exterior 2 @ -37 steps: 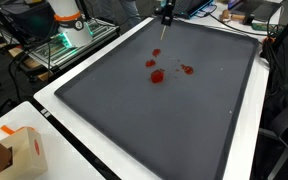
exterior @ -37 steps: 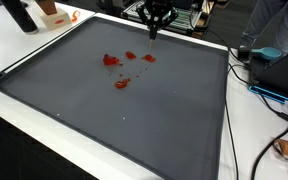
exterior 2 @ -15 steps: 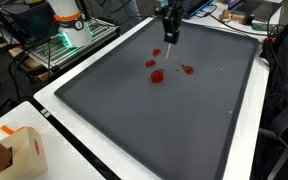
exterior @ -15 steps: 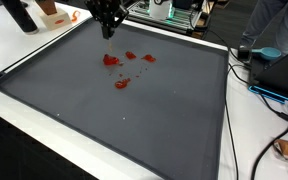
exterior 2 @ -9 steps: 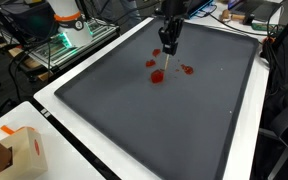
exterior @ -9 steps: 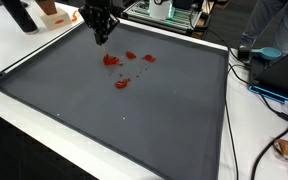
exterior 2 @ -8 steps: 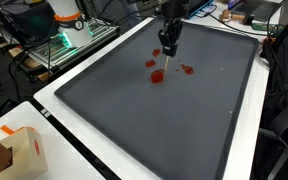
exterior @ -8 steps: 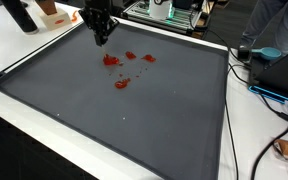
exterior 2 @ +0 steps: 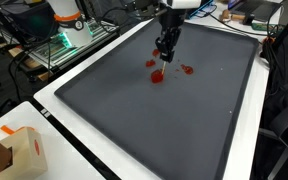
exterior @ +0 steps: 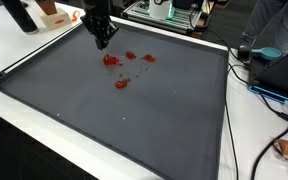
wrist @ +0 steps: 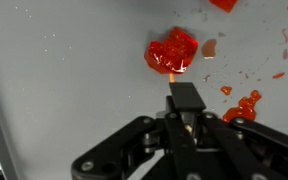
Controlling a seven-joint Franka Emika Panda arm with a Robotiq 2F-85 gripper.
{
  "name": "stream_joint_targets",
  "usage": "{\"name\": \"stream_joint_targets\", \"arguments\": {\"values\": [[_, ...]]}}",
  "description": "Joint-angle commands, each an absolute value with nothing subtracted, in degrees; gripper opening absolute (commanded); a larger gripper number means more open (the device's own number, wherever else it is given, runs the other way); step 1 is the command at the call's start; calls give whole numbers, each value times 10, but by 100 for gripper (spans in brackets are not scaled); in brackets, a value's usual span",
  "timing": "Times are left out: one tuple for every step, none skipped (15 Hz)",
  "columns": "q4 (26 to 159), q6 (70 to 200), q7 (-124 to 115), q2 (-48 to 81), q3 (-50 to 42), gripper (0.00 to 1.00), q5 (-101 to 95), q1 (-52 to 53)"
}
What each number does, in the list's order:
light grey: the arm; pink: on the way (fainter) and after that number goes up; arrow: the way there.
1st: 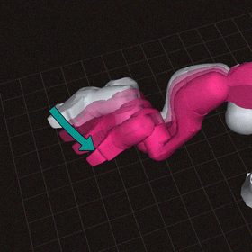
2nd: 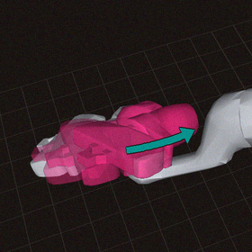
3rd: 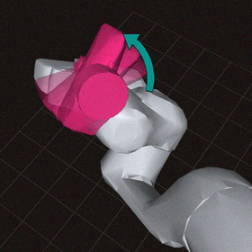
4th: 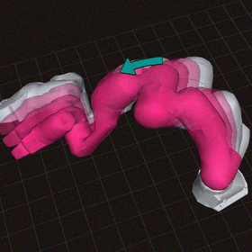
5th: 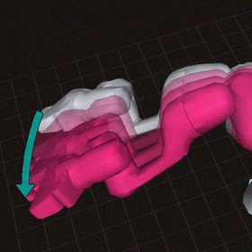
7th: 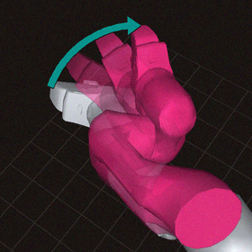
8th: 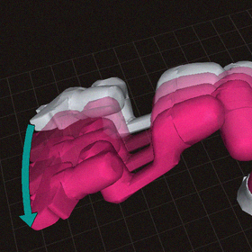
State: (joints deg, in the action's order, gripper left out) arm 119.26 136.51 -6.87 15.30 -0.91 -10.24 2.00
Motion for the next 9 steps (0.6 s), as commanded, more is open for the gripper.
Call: {"name": "stream_joint_targets", "arguments": {"values": [[1193, 1365, -64, 158, -8, 3, -79, 16], [1192, 1364, -63, 161, -8, 3, -76, 16], [1192, 1363, -63, 162, -8, 3, -74, 15], [1191, 1362, -63, 164, -8, 3, -72, 15], [1191, 1362, -63, 166, -9, 3, -71, 15], [1190, 1360, -64, 168, -9, 3, -71, 15], [1190, 1359, -63, 170, -9, 3, -68, 14], [1189, 1357, -62, 172, -9, 3, -67, 14], [1188, 1354, -62, 174, -9, 3, -66, 13]]}}
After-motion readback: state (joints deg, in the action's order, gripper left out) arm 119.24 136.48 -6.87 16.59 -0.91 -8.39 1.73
